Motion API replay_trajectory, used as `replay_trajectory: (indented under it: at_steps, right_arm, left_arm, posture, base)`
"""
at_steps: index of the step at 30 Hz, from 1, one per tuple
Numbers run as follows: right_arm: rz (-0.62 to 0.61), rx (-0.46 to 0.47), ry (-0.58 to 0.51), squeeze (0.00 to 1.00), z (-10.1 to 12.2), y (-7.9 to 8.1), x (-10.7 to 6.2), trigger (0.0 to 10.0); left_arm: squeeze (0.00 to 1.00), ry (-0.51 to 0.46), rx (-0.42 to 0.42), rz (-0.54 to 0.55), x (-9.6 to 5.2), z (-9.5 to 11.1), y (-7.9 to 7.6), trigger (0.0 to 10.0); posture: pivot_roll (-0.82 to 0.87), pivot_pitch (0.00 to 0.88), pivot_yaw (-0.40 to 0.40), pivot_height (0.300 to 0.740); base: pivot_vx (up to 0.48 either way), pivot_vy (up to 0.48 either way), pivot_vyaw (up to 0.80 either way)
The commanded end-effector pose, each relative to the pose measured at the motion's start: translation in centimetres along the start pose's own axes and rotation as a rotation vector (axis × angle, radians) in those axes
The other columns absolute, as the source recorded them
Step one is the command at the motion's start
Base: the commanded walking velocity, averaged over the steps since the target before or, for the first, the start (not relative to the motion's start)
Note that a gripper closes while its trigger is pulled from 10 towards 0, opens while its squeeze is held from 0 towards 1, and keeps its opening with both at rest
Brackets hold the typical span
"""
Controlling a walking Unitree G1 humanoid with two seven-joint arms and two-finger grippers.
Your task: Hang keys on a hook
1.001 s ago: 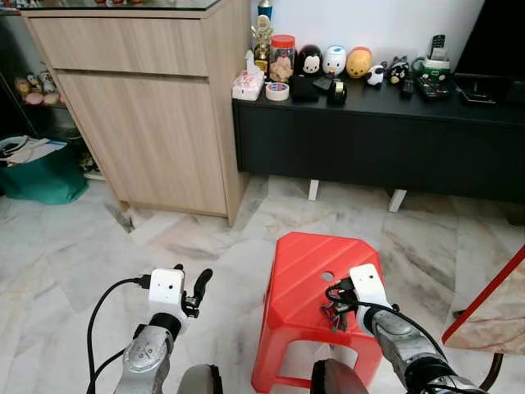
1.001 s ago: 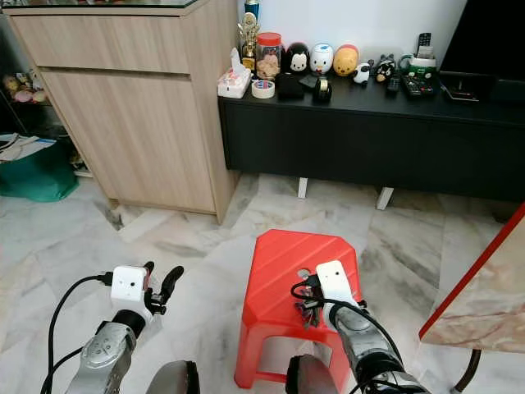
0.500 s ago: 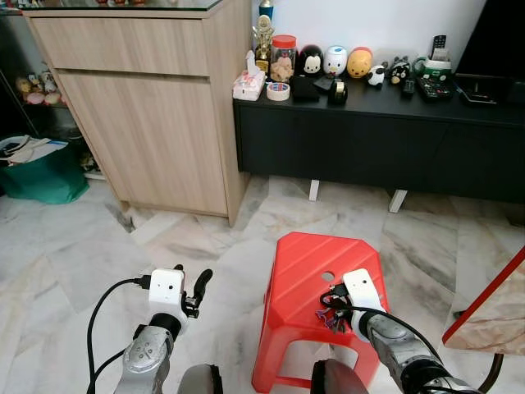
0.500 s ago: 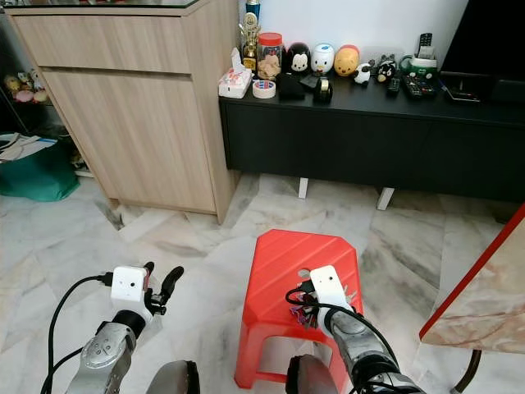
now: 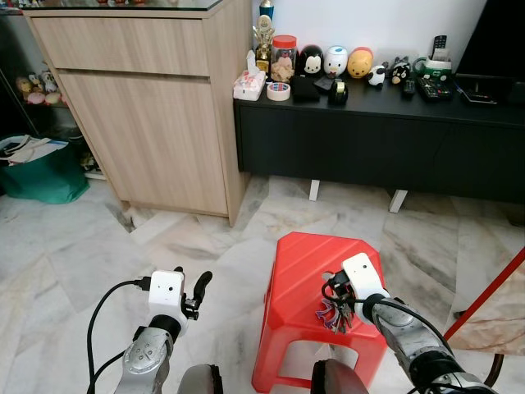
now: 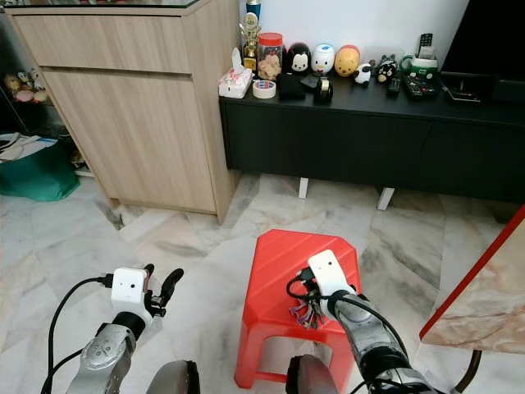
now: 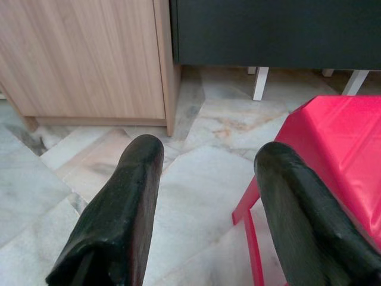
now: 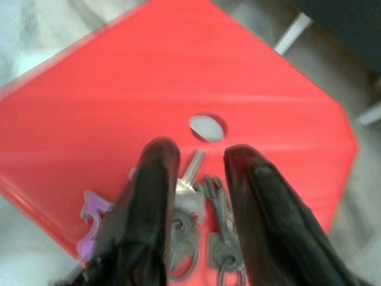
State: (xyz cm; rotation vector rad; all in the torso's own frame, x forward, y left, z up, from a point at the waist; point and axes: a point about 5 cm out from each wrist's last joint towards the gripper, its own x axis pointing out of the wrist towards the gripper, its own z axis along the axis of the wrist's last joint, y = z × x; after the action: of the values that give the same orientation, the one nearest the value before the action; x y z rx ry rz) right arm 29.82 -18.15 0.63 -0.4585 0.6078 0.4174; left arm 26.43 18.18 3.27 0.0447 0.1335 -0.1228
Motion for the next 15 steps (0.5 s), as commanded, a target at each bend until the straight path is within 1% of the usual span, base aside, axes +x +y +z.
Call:
replay_trajectory:
  at_steps: [1,4,8,9,10,13,14,15]
  right_arm:
    - [0.008,-0.111,0.046,0.00,-0.8,-0.2,-0.3,10.0]
    - [0.015,-0.090,0.062,0.00,-1.2,-0.2,-0.4,10.0]
    - [0.023,-0.096,0.115,0.00,-2.0,0.2,-0.4,10.0]
    - [0.023,-0.077,0.121,0.00,-2.2,0.3,-0.3,10.0]
    - [0.026,-0.057,0.117,0.00,-2.2,0.5,-0.3,10.0]
    - [0.038,-0.055,0.105,0.00,-2.2,0.8,-0.3,10.0]
    - [0.039,-0.036,0.103,0.00,-2.3,0.9,-0.3,10.0]
    - [0.040,-0.024,0.100,0.18,-2.3,0.9,-0.2,10.0]
  left_arm:
    - [0.00,0.016,0.008,-0.006,0.0,-0.2,0.0,10.0]
    - [0.00,0.016,0.008,-0.008,0.0,-0.2,0.0,10.0]
    - [0.00,0.016,0.010,-0.007,0.0,-0.2,0.0,10.0]
    - [0.00,0.015,0.011,-0.006,0.0,-0.2,0.1,10.0]
    - [0.00,0.015,0.012,-0.004,-0.1,-0.2,0.1,10.0]
    - [0.00,0.015,0.013,-0.004,-0.1,-0.2,0.1,10.0]
    - [0.00,0.015,0.014,-0.004,-0.1,-0.2,0.1,10.0]
    - [0.00,0.015,0.014,-0.004,-0.1,-0.2,0.1,10.0]
  posture:
    - [0.04,0.022,-0.023,0.597]
    - [0.04,0.022,-0.023,0.597]
    - [0.04,0.021,-0.022,0.597]
    - [0.04,0.021,-0.022,0.597]
    - [0.04,0.021,-0.022,0.597]
    - [0.04,0.021,-0.022,0.597]
    - [0.04,0.021,-0.022,0.597]
    - [0.04,0.021,-0.022,0.597]
  base:
    - [0.000,0.000,0.00]
    - [0.000,0.000,0.00]
    - [0.000,0.000,0.00]
    - [0.000,0.000,0.00]
    - [0.000,0.000,0.00]
    - [0.000,0.000,0.00]
    - [0.000,0.000,0.00]
    - [0.000,0.000,0.00]
